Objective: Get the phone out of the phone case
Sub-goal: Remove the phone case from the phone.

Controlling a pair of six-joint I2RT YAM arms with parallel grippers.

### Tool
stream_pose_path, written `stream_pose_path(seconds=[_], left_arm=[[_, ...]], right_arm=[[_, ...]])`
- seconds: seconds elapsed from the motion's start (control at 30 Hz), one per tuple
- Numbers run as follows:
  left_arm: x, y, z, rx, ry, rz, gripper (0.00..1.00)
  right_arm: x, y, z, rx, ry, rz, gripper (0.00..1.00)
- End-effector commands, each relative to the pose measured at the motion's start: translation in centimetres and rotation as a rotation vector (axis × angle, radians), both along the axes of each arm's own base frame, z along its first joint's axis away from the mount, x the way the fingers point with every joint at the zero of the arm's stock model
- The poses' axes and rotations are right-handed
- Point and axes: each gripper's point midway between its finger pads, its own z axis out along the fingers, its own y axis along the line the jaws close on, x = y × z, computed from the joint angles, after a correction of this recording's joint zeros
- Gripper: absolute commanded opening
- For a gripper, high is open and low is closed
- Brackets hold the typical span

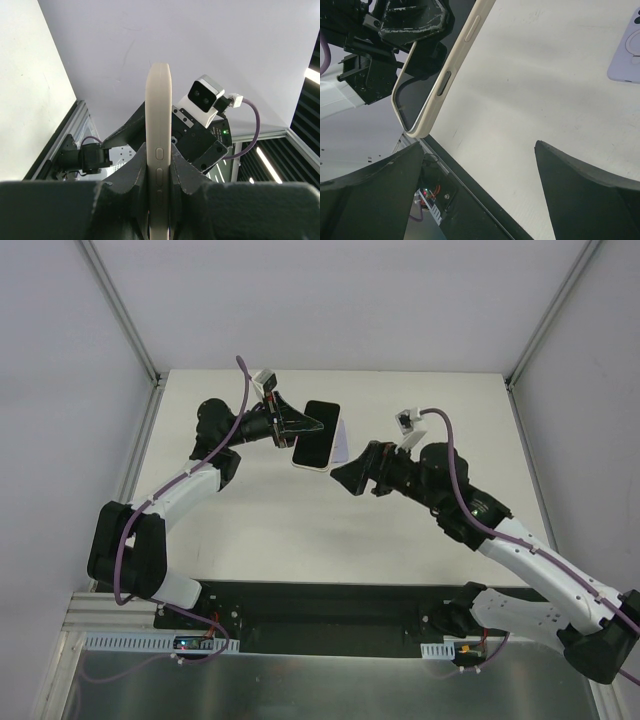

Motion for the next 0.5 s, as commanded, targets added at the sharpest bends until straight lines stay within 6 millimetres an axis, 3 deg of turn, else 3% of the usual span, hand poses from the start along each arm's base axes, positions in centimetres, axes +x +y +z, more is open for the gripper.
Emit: stream_pose_path(seconds=[0.0, 0.2, 0.47], left_arm=[[-0.73, 0.67, 4.38, -0.06, -0.164, 0.03, 0.0], [-0.78, 0.7, 4.43, -0.061, -0.166, 0.032, 0.0], [-1.03, 0.78, 4.85, -0.066, -0.17, 0.031, 0.0]], right_arm=[[-0.12, -0.06, 4.35, 0.079, -0.081, -0.005, 0.96], [-0.24, 0.14, 5.35, 0.088, -0.094, 0.005, 0.96], [0.46, 0.24, 4.48, 0.059, -0.088, -0.015, 0.96]])
